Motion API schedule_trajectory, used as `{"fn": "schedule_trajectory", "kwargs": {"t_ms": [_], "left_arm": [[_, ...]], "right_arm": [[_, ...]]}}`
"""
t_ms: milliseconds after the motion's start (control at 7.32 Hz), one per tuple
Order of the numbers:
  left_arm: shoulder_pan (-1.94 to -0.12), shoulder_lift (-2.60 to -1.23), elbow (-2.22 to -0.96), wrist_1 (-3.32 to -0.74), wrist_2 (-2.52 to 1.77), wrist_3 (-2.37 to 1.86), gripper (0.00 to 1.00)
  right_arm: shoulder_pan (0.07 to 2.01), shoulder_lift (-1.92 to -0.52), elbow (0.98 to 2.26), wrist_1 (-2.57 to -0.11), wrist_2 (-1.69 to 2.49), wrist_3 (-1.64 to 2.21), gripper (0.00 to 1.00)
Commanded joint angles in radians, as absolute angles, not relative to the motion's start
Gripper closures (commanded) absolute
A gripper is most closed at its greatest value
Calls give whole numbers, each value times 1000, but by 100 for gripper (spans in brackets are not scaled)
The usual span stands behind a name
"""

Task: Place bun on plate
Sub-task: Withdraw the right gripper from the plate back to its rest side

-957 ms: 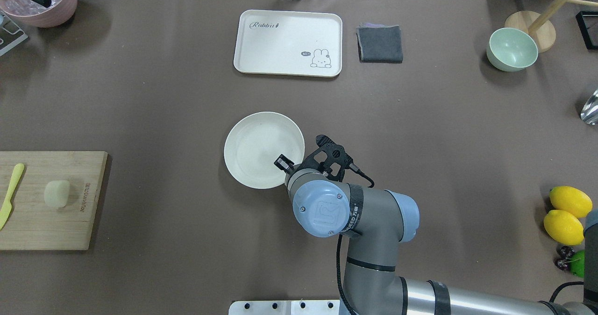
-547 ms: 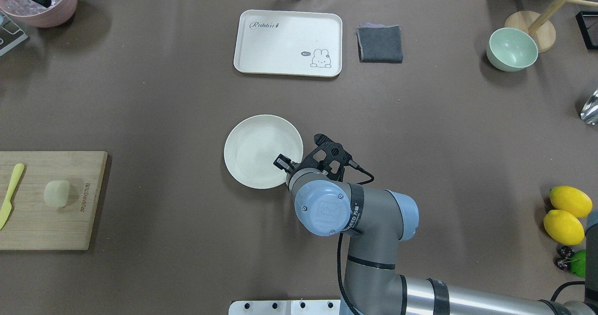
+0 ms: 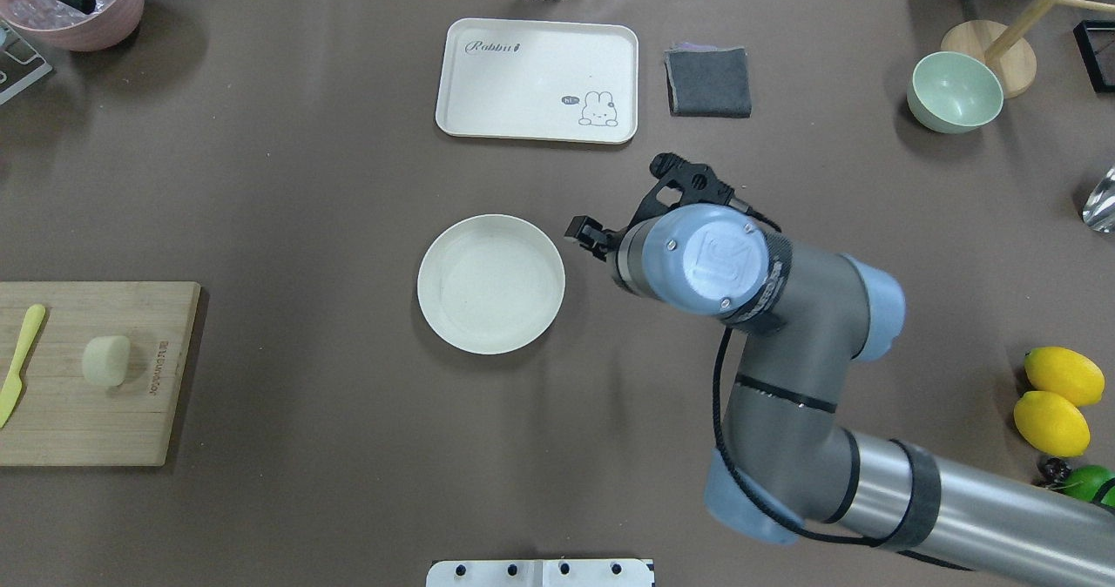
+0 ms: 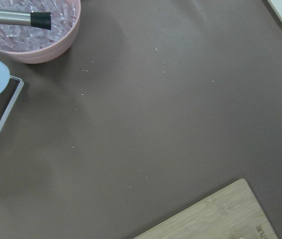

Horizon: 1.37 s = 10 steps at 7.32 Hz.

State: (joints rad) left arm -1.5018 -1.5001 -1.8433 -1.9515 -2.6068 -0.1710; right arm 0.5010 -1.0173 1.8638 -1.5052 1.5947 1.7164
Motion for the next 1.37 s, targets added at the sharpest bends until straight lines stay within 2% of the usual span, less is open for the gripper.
{"fn": "schedule_trajectory", "kwargs": {"t_ms": [0,273,820,1230], "left_arm": [[-1326,-1454,-1853,-2197,-2503,-526,2],[-1138,-1405,-1853,-2330,-2340,-704,2],[-898,-1324,-1852,-2371,-2107,-794,2],[-709,-1301,-1829,-2416,-1921,-935,3]], "right_arm": [[699,-1134,1974,-1568,1797,1480,0],[878,-1273,2025,-1559,1970,1222,0],[1188,-1484,2019,-1555,2210,682,0],[1233,-1528,2019,-1555,2233,606,0]]}}
